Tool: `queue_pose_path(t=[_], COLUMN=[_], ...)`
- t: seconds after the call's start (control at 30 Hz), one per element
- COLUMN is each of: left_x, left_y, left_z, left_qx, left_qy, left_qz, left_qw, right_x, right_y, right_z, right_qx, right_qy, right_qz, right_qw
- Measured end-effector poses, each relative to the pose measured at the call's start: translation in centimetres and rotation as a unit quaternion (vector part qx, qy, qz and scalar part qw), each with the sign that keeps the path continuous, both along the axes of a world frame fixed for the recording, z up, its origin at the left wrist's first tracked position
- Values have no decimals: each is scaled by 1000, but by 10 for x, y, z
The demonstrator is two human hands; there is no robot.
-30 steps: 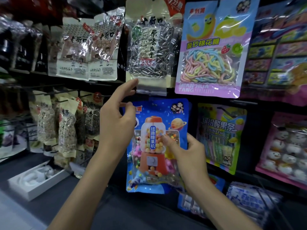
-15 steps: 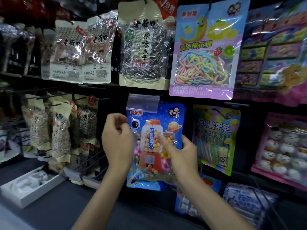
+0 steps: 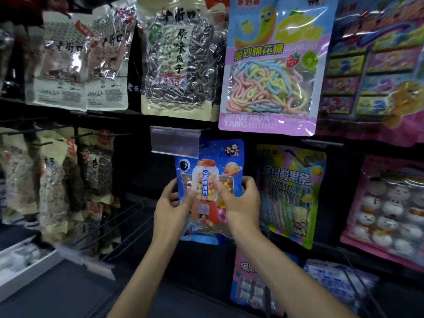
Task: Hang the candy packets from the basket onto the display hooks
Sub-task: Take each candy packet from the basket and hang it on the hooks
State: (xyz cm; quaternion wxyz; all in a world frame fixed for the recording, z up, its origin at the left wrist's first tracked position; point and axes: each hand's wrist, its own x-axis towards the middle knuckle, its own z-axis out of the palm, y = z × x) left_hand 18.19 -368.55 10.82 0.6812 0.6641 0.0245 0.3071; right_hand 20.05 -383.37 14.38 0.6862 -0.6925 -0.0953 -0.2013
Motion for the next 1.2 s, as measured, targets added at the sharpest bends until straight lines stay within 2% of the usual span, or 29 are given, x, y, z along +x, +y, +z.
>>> queue_pose_path(t=[0.13,0.3,0.5,0.63,0.9,1.07,1.2], left_x=[11,32,77,97,92,61,47], left_y=[-9,-6,13,19,26,12,7], left_z=[1,1,-14,-27,-27,-19,-21], left_qx=[2,48,31,33,61,136,172], left_qy=[-43,-69,-23,-22,-16,-5,8], left_qz=[-25,1,32,41,29,100,107], left_qw=[999,996,999,998,998,986,979], right_x=[18,32,44,49,46,44,41], right_y=[0,3,3,2,4,3,1], right_z=[-2,-4,-13,-15,-24,-24,-22], right_qx=[-28,-54,-132,-136,-83,-87,-98], right_qy=[-20,-21,-34,-45,-41,-41,-29], right_qz=[-46,-79,-123,-124,-99,-104,-106], right_qw=[998,995,983,982,991,990,989])
